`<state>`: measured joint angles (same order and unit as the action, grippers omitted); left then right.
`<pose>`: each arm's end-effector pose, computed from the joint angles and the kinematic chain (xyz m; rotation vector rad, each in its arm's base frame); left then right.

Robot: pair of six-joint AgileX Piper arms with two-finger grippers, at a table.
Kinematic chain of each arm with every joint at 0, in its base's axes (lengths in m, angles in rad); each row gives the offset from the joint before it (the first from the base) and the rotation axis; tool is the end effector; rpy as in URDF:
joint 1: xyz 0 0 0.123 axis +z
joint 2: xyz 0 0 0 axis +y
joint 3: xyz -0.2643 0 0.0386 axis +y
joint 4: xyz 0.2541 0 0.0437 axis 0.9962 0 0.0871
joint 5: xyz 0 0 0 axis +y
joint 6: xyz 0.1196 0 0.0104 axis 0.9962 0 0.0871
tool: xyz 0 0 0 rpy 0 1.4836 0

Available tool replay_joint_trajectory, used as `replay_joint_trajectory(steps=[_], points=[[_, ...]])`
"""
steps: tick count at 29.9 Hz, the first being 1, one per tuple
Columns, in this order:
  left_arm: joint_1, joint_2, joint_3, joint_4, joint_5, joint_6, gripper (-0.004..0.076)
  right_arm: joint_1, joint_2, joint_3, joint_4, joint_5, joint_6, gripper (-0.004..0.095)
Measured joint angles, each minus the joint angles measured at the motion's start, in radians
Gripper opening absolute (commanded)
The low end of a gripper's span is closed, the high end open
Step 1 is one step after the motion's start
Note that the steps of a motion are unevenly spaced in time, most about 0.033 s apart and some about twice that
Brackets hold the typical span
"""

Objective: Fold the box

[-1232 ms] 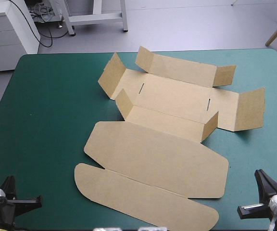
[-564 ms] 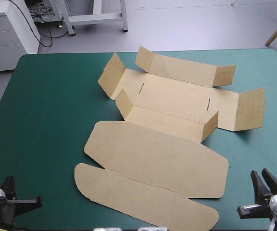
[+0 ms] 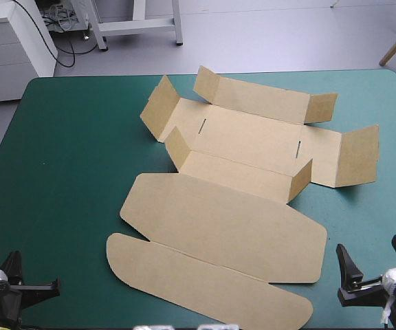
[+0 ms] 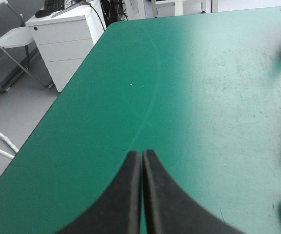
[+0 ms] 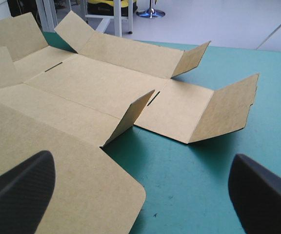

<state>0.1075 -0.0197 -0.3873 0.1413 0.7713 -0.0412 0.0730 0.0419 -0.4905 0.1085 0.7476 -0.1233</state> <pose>0.0644 0.0188 0.2649 -0.1123 1.8432 0.2080 0.0638 0.0135 0.2973 -0.1567 1.7730 0.0868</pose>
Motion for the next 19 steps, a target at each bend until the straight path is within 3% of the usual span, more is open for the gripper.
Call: replay_joint_trajectory(steps=[7, 19], points=[[0.0, 0.0, 0.0, 0.0, 0.001, 0.0, -0.001, 0.0, 0.196, -0.067, 0.042, -0.003, 0.063, 0.0891], [0.0, 0.0, 0.0, 0.0, 0.001, 0.0, -0.001, 0.0, 0.766, -0.316, 0.069, -0.044, 0.141, 0.0891]])
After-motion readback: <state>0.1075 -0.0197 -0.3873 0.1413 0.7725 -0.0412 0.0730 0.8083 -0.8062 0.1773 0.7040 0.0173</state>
